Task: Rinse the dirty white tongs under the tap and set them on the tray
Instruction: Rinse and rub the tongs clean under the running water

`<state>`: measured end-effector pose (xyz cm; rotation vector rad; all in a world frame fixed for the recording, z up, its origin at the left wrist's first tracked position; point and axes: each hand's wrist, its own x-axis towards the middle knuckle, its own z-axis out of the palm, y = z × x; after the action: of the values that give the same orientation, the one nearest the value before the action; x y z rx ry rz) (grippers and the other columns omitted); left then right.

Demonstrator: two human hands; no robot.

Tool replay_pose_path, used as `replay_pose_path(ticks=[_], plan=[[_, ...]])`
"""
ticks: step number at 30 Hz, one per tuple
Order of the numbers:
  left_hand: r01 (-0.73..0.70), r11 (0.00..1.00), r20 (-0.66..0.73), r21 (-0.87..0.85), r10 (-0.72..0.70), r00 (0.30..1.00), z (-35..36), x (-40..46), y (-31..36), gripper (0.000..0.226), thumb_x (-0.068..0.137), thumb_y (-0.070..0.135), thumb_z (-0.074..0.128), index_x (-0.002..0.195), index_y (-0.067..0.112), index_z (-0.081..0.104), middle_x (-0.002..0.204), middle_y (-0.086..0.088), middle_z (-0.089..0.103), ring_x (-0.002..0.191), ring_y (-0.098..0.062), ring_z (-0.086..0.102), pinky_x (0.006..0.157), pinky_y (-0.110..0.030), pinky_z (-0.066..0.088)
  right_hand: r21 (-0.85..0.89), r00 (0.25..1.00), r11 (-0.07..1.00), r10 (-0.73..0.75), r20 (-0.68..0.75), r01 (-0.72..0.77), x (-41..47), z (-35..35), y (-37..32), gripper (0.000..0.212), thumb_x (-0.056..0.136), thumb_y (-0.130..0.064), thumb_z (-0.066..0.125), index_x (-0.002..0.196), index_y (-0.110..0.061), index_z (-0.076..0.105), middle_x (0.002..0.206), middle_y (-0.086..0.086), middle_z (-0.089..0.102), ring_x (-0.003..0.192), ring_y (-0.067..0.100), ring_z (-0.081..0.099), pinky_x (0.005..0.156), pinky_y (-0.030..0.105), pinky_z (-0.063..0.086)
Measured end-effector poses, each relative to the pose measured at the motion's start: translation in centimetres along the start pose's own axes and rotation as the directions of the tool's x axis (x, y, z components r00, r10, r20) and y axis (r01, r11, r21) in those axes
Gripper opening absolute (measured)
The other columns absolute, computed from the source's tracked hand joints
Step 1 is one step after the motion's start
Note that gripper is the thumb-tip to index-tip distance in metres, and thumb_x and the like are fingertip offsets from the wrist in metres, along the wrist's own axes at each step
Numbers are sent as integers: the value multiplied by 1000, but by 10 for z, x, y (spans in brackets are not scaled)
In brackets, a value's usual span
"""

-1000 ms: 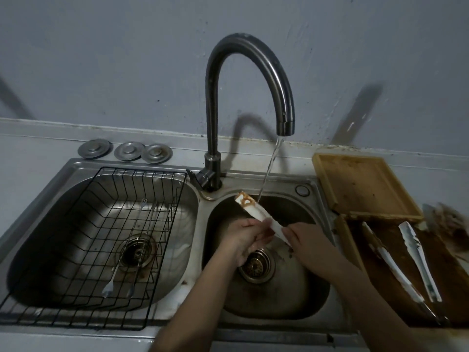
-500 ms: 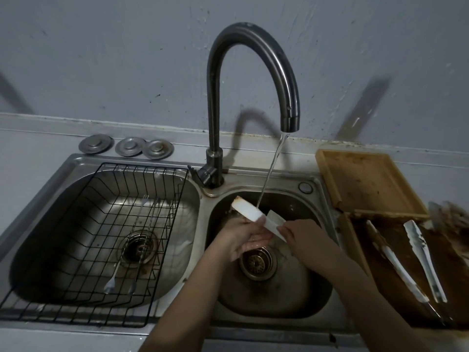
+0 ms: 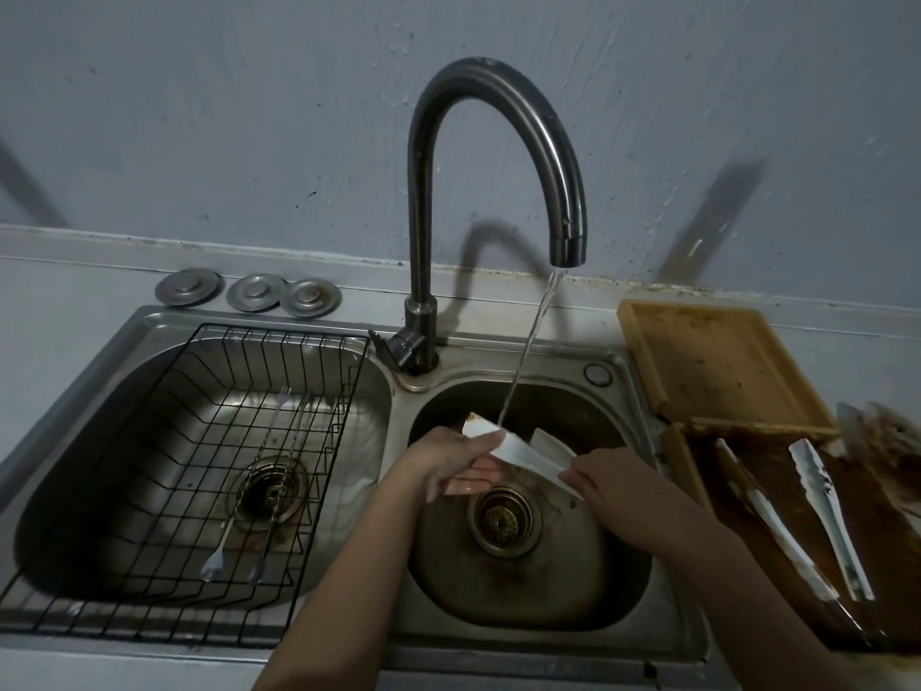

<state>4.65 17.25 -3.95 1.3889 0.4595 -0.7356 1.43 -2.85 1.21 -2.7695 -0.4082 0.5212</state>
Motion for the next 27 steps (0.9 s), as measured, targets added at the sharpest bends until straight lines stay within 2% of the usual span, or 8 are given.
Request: replay_pose_path(ticks=[5,9,11,13,15,21,25,27], plan=[[15,1000,-136,7,-14,991,2,-3,10,53,97,46,38,73,5,61,42,1,64,39,-5,60,40,-16,48,-34,1000,999,-25,10,25,-2,-3,-3,37,97,-37,38,61,-33,39,67,-10,46,68,8,51,72,27,42],[30,997,-223,70,-14,975,5,-5,17,63,102,42,20,66,7,57,33,4,57,47,-9,51,39,-15,37,-58,1000,998,-6,15,7,-1,-7,-3,36,98,-36,38,62,-33,39,70,-11,44,70,7,48,72,24,37],[1,996,-235,88,20,972,9,-3,16,62,102,42,21,65,7,57,33,4,56,42,-8,49,37,-14,33,-84,1000,996,2,28,1,-3,-13,-5,32,99,-33,36,71,-27,49,77,-6,51,81,14,53,74,24,36],[-29,995,-246,93,52,968,11,2,14,60,101,43,27,66,7,59,36,3,57,34,-6,49,34,-14,32,-195,998,981,-10,61,22,-6,-21,-7,31,101,-27,31,102,-20,61,100,3,57,101,19,53,80,26,35],[-55,993,-237,101,78,968,11,5,12,56,100,43,31,68,7,60,45,-1,60,34,-6,49,32,-15,33,-257,997,966,-7,71,25,-8,-23,-4,33,102,-24,30,118,-19,58,106,1,54,100,14,49,82,24,35],[-98,995,-201,10,98,975,18,2,11,56,97,50,34,74,7,62,58,-5,60,41,-9,54,39,-16,40,-257,999,965,38,-19,-42,-6,-11,4,23,97,-33,40,102,-20,58,102,-2,53,94,9,56,86,25,48],[-143,989,-186,-24,136,973,21,-2,11,36,95,39,49,92,5,61,62,-9,58,37,-9,55,36,-17,41,-352,999,935,-53,1,49,-6,-2,8,36,94,-39,35,115,-21,58,122,0,49,111,13,42,92,26,43],[-166,982,-185,-92,147,972,22,-5,14,27,96,28,49,92,4,59,71,-13,59,48,-16,61,39,-20,48,-247,992,968,-70,-103,42,-11,0,5,35,91,-43,42,112,-22,61,134,1,36,124,16,32,98,28,40]])
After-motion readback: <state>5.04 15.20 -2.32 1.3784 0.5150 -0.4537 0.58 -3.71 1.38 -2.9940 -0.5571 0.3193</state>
